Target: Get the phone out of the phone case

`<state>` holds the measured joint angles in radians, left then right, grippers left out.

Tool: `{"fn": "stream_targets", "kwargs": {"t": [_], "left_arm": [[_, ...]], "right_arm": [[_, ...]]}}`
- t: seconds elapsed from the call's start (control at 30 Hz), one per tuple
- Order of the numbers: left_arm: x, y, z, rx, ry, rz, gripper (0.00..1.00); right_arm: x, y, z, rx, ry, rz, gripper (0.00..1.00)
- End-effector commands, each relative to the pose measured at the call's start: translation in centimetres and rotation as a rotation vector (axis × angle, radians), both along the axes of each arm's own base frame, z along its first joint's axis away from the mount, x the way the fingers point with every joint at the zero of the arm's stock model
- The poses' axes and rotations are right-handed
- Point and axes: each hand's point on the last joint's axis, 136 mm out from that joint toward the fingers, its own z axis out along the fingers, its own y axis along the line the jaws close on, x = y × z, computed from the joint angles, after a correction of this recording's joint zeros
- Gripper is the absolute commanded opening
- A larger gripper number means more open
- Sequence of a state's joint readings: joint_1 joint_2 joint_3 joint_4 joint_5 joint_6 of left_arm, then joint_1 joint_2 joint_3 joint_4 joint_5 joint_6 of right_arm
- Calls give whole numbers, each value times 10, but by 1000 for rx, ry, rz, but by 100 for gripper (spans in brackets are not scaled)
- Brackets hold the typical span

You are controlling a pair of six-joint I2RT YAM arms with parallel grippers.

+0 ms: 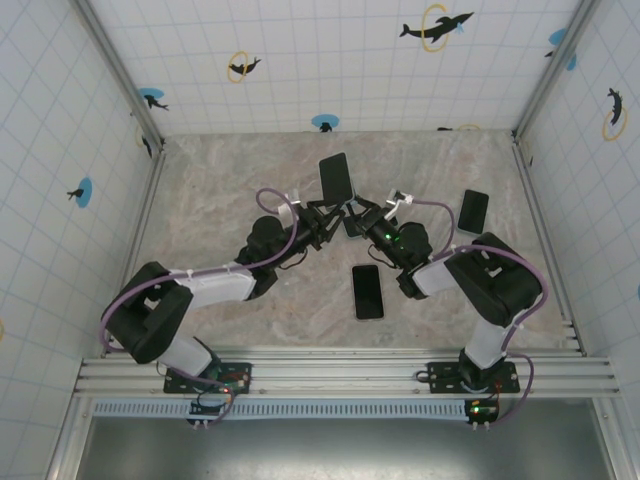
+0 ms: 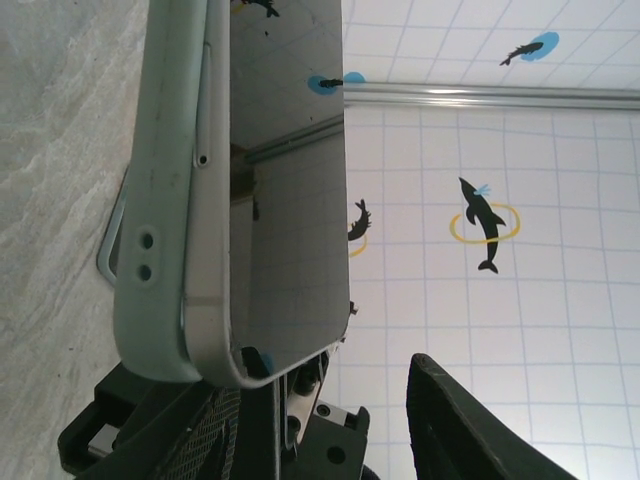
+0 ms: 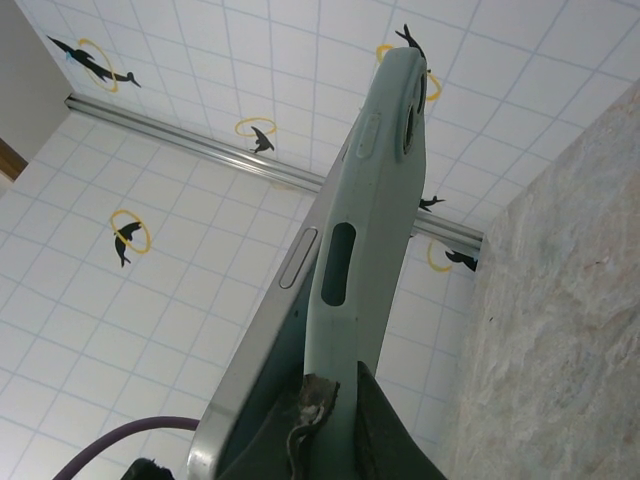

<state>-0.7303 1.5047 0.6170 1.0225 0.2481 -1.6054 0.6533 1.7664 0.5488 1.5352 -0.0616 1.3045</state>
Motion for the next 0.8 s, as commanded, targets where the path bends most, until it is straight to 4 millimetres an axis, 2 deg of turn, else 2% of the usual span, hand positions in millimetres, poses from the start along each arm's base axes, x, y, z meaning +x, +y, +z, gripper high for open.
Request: {"fn": "stream_targets", "kwargs": {"t": [0.0, 0.23, 0.67, 0.77], "left_arm": [[-5, 4, 27, -56, -61, 11, 47], [-8, 4, 24, -43, -53, 21, 46], [1, 0, 14, -56, -30, 35, 46], [3, 1, 17, -76, -35, 45, 46]], "right_arm": [[-7, -10, 41, 112, -144, -7, 0], [-8, -12, 41, 121, -144, -2, 0], [-15, -9, 44, 136, -147, 19, 0], [-18, -6, 46, 139, -153, 33, 0]]}}
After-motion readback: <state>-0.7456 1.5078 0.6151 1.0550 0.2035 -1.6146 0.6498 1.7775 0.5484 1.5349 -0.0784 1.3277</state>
